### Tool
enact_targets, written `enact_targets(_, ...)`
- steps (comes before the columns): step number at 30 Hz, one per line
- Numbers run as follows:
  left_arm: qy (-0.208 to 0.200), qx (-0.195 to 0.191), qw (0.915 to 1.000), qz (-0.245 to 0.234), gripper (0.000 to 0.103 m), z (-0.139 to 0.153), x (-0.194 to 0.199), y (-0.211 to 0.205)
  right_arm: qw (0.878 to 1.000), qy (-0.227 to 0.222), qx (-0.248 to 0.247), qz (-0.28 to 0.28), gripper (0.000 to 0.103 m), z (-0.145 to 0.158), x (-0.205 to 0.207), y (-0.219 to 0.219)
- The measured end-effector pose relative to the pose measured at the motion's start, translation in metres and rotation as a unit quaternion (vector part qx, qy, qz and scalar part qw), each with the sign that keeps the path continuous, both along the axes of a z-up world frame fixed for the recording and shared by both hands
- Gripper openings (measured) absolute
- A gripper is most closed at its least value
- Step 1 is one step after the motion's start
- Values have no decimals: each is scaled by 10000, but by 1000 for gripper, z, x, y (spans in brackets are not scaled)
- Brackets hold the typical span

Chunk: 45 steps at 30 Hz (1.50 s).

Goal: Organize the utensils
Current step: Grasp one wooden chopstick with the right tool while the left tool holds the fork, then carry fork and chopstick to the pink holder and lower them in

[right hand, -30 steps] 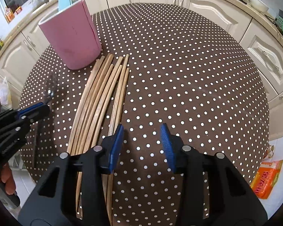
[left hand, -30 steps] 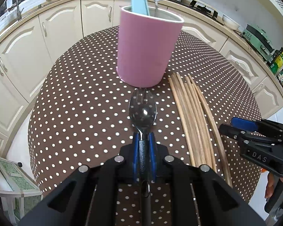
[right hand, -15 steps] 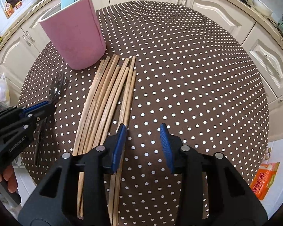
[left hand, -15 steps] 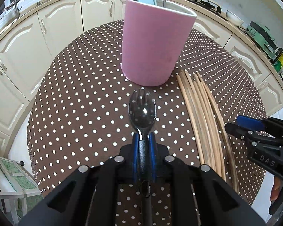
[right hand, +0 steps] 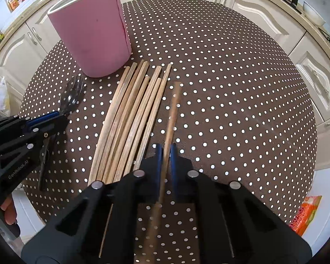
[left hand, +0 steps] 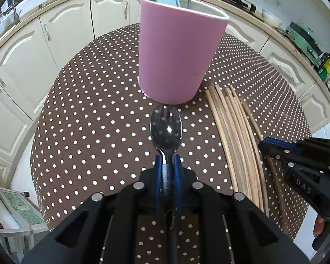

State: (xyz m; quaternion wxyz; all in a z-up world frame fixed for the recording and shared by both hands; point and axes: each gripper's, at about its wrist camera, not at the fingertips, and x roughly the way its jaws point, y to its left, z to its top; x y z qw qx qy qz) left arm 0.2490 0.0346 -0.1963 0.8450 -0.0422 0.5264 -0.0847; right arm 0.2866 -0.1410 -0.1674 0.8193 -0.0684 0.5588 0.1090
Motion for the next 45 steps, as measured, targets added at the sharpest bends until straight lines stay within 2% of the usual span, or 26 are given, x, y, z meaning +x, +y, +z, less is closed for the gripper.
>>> enact_targets(3,-74,-322,9994,133,11,1,-5,9,9999,-106,73,-54,6,2,-4,-5)
enact_targets(8,-317,-691,9967,291,11,9,-17,23,9978,-505,414,-83,6,26,-17,-24)
enact_targets(18,-1087,-1031,9887,91,11,49,-51,17,9818,-1362,1315,135,6,72,-56,-47)
enact_targets(21,-1400,-1062,9844,-30,11,62,-61,10,9752,-1653,1462,177,6,90,-72,-48)
enact_targets(26,-2108,-1003,9723,-147,11,89,-72,1,9648,-2010,1668,309,6,118,-81,-33)
enact_targets(33,-2847,-742,9557,-129,11,115,-76,-10,9554,-2263,1863,362,6,130,-77,-28)
enact_targets(45,-3487,-745,9342,-135,11,147,-58,-13,9334,-2895,2101,290,6,159,-67,-24)
